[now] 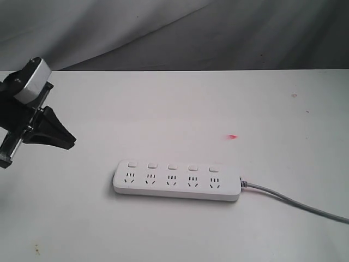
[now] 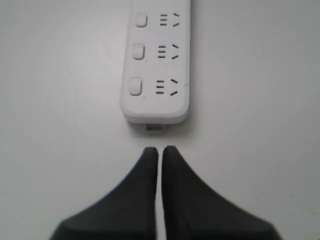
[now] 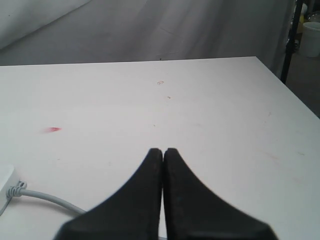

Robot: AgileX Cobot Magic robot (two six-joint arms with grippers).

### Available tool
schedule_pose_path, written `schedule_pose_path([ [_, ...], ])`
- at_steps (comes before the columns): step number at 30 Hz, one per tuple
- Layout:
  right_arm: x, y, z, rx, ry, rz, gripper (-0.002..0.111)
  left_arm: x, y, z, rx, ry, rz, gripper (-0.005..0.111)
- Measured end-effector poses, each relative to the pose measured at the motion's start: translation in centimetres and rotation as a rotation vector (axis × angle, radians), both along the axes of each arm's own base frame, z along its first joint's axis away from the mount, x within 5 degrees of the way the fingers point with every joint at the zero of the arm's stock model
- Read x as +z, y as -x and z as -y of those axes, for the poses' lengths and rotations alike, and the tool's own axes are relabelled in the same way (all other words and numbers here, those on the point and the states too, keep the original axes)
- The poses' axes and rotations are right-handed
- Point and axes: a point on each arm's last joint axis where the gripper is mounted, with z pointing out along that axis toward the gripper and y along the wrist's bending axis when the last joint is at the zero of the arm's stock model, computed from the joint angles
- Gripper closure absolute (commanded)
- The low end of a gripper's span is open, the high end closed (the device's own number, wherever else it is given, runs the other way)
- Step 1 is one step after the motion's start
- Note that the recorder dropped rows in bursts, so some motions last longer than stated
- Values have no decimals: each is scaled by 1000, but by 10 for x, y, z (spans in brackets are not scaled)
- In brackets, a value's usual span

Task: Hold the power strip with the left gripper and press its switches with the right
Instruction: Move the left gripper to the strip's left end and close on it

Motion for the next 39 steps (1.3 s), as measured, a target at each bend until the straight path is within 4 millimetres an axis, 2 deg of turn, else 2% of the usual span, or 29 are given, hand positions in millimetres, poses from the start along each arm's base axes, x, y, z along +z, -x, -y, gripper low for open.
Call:
schedule_pose_path([
  [5, 0, 0, 0, 0, 0, 0, 108, -5, 1, 16, -76, -29, -16, 45],
  [7, 0, 0, 0, 0, 0, 0, 108, -8, 0, 19, -81, -25, -22, 29],
  [10, 0, 0, 0, 0, 0, 0, 108, -13, -5, 23, -57, -5, -21, 16],
  [18, 0, 0, 0, 0, 0, 0, 108, -44, -16, 27, 6, 83, -106, 15],
  [26, 0, 0, 0, 0, 0, 0, 108, -86, -23, 44, 3, 41, -165, 17],
  [33, 0, 0, 0, 0, 0, 0, 108, -98, -27, 73, -25, -30, -116, 17],
  [39, 0, 0, 0, 0, 0, 0, 108, -99, -28, 77, -26, -44, -100, 17],
])
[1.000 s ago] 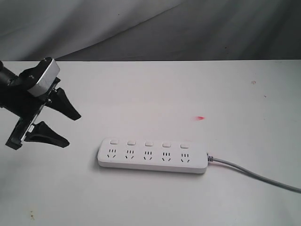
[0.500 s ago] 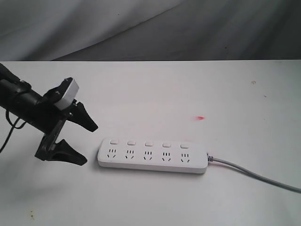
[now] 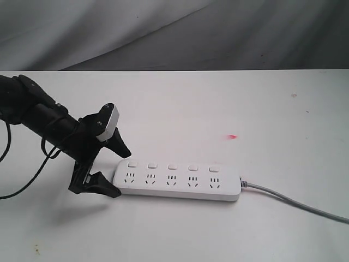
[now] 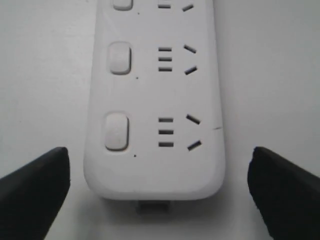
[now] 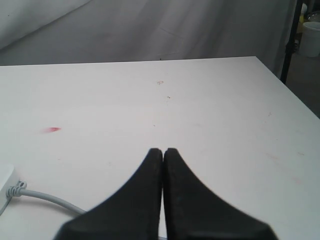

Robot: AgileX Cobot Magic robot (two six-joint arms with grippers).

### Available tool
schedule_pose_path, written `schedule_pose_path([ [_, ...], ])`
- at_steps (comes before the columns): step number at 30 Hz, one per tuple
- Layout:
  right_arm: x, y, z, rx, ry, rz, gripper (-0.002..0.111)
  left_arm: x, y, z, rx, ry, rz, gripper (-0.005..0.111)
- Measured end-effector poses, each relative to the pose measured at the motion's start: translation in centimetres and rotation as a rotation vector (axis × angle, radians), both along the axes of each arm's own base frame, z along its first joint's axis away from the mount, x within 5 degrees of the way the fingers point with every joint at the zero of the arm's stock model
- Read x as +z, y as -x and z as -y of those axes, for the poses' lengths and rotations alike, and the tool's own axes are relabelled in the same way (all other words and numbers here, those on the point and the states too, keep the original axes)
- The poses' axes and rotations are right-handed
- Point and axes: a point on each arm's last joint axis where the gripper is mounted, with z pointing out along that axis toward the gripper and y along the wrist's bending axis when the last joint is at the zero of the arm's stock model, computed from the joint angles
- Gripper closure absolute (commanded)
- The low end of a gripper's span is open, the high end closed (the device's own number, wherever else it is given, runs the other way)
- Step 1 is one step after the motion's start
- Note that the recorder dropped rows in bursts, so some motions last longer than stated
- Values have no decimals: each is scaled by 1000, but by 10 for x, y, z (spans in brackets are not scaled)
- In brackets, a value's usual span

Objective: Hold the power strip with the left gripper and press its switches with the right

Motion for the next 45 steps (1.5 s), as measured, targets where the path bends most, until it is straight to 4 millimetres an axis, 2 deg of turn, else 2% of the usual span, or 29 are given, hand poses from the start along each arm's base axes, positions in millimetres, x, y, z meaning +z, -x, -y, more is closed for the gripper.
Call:
schedule_pose_path([
  [9, 0, 0, 0, 0, 0, 0, 108, -18, -1, 0, 15, -8, -33, 21],
  [12, 0, 0, 0, 0, 0, 0, 108, -18, -1, 0, 16, -7, -33, 29],
  [19, 0, 0, 0, 0, 0, 0, 108, -18, -1, 0, 16, -8, -30, 57],
  [21, 0, 0, 0, 0, 0, 0, 108, -18, -1, 0, 16, -8, -30, 61],
  [45, 0, 0, 0, 0, 0, 0, 108, -18, -1, 0, 16, -8, -30, 60],
])
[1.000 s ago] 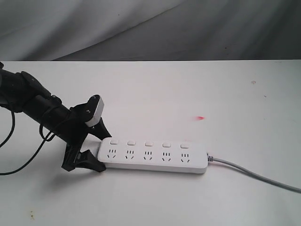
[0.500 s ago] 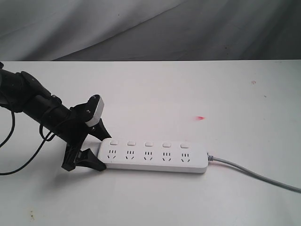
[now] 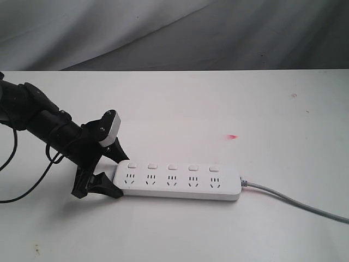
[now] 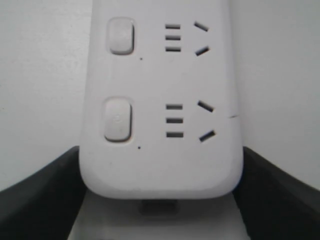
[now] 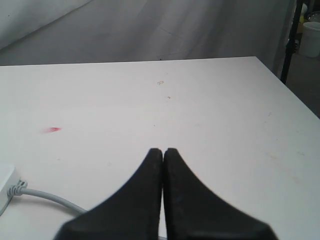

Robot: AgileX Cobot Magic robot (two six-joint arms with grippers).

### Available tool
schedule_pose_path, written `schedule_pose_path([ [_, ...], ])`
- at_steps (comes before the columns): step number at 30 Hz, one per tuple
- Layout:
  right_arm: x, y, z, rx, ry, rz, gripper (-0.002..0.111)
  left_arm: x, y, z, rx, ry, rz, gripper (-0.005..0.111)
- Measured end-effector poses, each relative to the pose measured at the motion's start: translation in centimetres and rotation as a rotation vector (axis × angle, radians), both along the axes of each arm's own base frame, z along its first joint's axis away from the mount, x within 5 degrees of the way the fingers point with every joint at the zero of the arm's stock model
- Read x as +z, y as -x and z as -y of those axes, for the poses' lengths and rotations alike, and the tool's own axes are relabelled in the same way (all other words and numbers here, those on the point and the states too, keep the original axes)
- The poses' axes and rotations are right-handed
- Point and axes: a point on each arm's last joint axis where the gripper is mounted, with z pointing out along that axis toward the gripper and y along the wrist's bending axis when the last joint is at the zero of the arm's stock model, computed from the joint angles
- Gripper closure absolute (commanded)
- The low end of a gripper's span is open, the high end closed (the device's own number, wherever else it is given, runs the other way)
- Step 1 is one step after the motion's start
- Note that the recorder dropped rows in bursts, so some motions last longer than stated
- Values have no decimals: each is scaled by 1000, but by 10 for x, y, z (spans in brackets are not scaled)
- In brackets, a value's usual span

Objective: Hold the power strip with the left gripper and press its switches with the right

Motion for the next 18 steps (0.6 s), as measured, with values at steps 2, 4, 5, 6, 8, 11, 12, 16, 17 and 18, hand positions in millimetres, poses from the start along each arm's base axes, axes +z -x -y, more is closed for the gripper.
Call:
schedule_pose_path([
  [2, 0, 0, 0, -1, 6, -1, 108, 0, 0, 0, 0, 0, 0, 60],
  [4, 1, 0, 1, -2, 27, 9, 108, 0, 0, 0, 0, 0, 0, 60],
  [5, 3, -1, 1, -3, 29, 33, 108, 0, 0, 0, -1, 1, -1, 60],
  [6, 6, -1, 1, -3, 32, 65, 108, 0, 0, 0, -1, 1, -1, 60],
  [8, 17, -3, 1, -5, 44, 187, 108, 0, 0, 0, -1, 1, -1, 60],
  [11, 43, -1, 1, -8, 63, 474, 108, 0, 0, 0, -1, 1, -1, 60],
  [12, 51, 2, 1, -9, 69, 571, 108, 0, 0, 0, -1, 1, -1, 60],
  [16, 87, 25, 0, -29, 85, 1048, 108, 0, 0, 0, 1, 2, -1, 60],
  [17, 93, 31, 3, -51, 53, 1141, 108, 0, 0, 0, 1, 2, -1, 60],
  [18, 97, 36, 5, -73, 9, 1197, 108, 0, 0, 0, 1, 2, -1, 60],
])
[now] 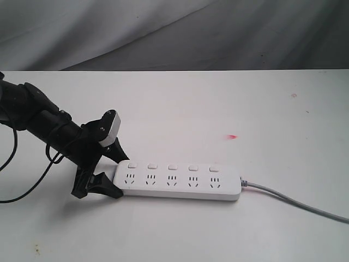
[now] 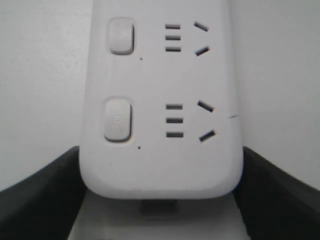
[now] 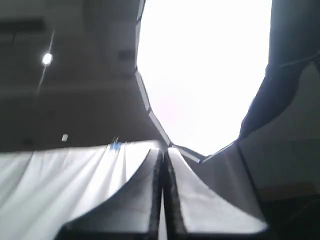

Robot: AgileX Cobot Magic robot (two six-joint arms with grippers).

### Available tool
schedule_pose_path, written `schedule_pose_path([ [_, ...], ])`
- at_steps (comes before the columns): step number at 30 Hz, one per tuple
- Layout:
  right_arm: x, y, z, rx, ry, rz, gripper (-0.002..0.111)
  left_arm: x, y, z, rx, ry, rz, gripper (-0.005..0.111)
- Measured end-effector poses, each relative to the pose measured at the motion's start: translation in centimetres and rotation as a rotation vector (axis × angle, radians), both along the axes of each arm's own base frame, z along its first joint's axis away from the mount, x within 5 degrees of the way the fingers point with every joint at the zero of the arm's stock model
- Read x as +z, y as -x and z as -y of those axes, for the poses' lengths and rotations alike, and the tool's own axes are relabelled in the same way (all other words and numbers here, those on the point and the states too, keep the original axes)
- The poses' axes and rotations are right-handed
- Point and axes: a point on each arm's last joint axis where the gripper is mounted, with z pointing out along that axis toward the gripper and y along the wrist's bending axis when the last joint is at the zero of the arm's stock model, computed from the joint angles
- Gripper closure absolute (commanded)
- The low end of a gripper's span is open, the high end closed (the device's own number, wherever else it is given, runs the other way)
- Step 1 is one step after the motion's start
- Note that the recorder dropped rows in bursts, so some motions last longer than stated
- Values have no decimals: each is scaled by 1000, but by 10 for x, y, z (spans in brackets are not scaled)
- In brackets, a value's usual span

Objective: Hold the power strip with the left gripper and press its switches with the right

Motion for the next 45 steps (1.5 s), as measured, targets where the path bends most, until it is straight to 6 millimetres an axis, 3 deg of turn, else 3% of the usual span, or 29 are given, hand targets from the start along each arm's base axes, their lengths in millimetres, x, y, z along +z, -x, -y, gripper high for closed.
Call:
schedule_pose_path([
  [2, 10, 6, 7, 37, -119, 61, 108, 0, 0, 0, 0, 0, 0, 60],
  [4, 26, 6, 7, 55, -149, -1, 108, 0, 0, 0, 0, 0, 0, 60],
  [9, 63, -12, -6, 110, -56, -516, 108, 0, 0, 0, 0, 0, 0, 60],
  [13, 99, -38, -10, 137, -14, -751, 108, 0, 0, 0, 0, 0, 0, 60],
  [20, 165, -104, -4, 53, 175, -1079, 108, 0, 0, 0, 0, 0, 0, 60],
  [25, 191, -145, -5, 82, 421, -1334, 108, 0, 0, 0, 0, 0, 0, 60],
  [28, 197, -167, -13, 231, 548, -1491, 108, 0, 0, 0, 0, 0, 0, 60],
  [33, 197, -213, -20, 408, 642, -1533, 108, 0, 0, 0, 0, 0, 0, 60],
  [41, 148, -285, -4, 582, 577, -1650, 108, 0, 0, 0, 0, 0, 0, 60],
  [45, 121, -316, -9, 736, 576, -1635, 108, 0, 0, 0, -1, 1, -1, 60],
])
